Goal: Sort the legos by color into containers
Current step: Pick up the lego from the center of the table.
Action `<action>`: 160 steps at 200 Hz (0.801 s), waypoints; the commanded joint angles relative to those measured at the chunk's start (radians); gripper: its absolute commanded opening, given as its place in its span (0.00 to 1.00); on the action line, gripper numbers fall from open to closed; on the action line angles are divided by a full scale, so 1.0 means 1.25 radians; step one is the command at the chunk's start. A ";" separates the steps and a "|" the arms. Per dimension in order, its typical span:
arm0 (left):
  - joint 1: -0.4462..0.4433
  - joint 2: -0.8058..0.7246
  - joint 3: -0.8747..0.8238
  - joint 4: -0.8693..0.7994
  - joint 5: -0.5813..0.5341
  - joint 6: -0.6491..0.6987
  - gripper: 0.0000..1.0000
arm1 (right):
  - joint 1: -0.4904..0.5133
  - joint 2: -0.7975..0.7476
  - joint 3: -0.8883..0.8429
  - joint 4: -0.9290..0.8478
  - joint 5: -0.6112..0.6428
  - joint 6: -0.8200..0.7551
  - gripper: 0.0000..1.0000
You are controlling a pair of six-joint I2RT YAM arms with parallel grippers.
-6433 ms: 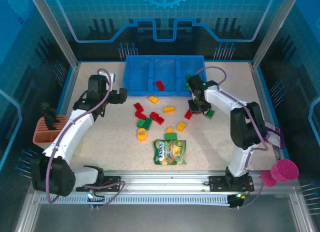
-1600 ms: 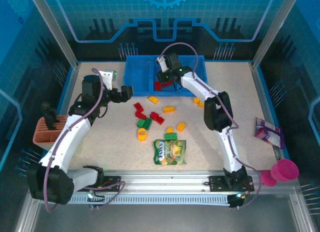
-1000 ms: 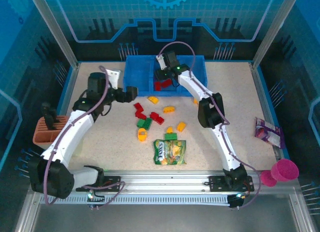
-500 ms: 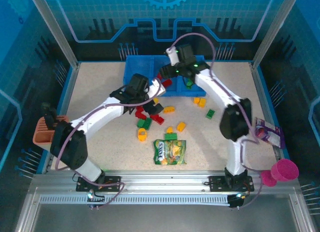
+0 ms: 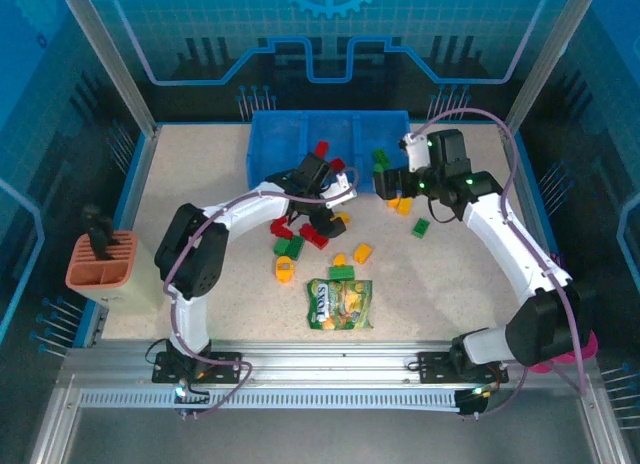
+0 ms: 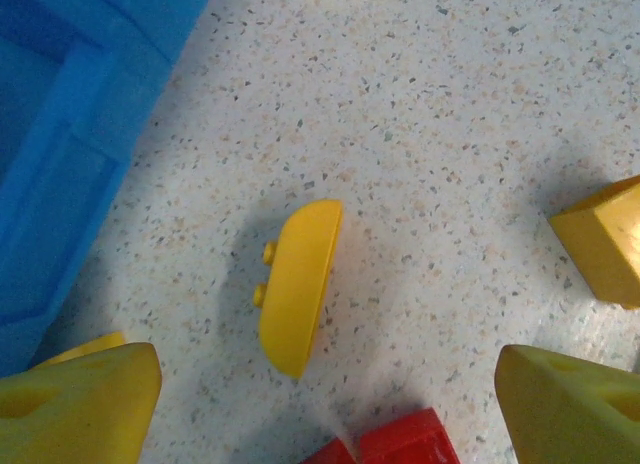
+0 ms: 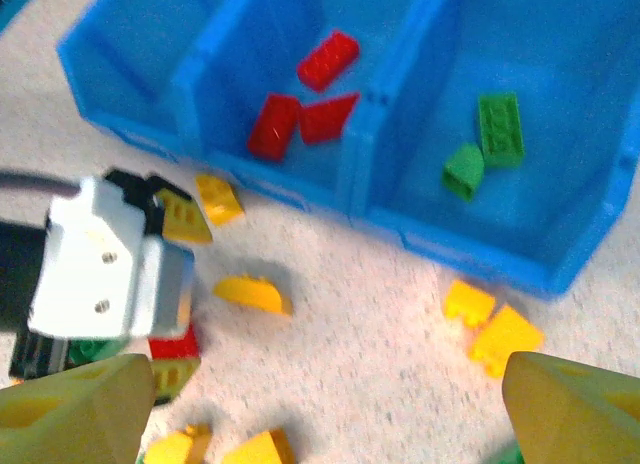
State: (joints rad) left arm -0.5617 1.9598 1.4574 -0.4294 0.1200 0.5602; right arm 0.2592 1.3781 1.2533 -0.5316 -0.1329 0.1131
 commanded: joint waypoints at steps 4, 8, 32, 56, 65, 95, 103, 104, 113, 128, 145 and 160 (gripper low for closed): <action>-0.015 0.044 0.053 -0.030 0.023 0.011 0.87 | -0.030 -0.046 -0.023 -0.022 -0.030 0.009 0.92; -0.016 0.052 0.058 -0.030 0.021 0.012 0.87 | -0.032 -0.047 -0.025 -0.020 -0.035 0.009 0.92; -0.019 0.105 0.094 -0.050 0.009 0.009 0.86 | -0.049 -0.037 -0.007 -0.022 -0.045 0.006 0.91; -0.019 0.145 0.119 -0.060 -0.003 0.003 0.84 | -0.054 -0.020 0.037 -0.028 -0.044 -0.010 0.91; -0.018 0.158 0.130 -0.068 -0.004 0.000 0.83 | -0.055 -0.016 0.050 -0.029 -0.038 -0.015 0.91; -0.019 0.191 0.166 -0.108 -0.019 -0.008 0.75 | -0.061 -0.005 0.073 -0.022 -0.032 -0.031 0.91; -0.019 0.197 0.173 -0.119 -0.018 -0.007 0.74 | -0.062 -0.002 0.074 -0.020 -0.029 -0.032 0.91; -0.019 0.198 0.174 -0.120 -0.019 -0.007 0.73 | -0.062 -0.002 0.074 -0.019 -0.028 -0.033 0.91; -0.019 0.205 0.181 -0.128 -0.019 -0.010 0.71 | -0.064 0.001 0.072 -0.018 -0.024 -0.034 0.91; -0.019 0.221 0.195 -0.143 -0.017 -0.012 0.64 | -0.067 0.008 0.065 -0.013 -0.029 -0.035 0.91; -0.019 0.238 0.209 -0.163 -0.022 -0.015 0.52 | -0.069 0.016 0.059 -0.007 -0.029 -0.034 0.91; -0.019 0.247 0.220 -0.177 -0.022 -0.019 0.39 | -0.070 0.021 0.059 -0.007 -0.028 -0.035 0.91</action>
State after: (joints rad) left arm -0.5785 2.2292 1.6920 -0.5774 0.0948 0.5449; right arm 0.1864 1.3926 1.3224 -0.5522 -0.1650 0.0849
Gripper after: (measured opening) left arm 0.464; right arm 0.910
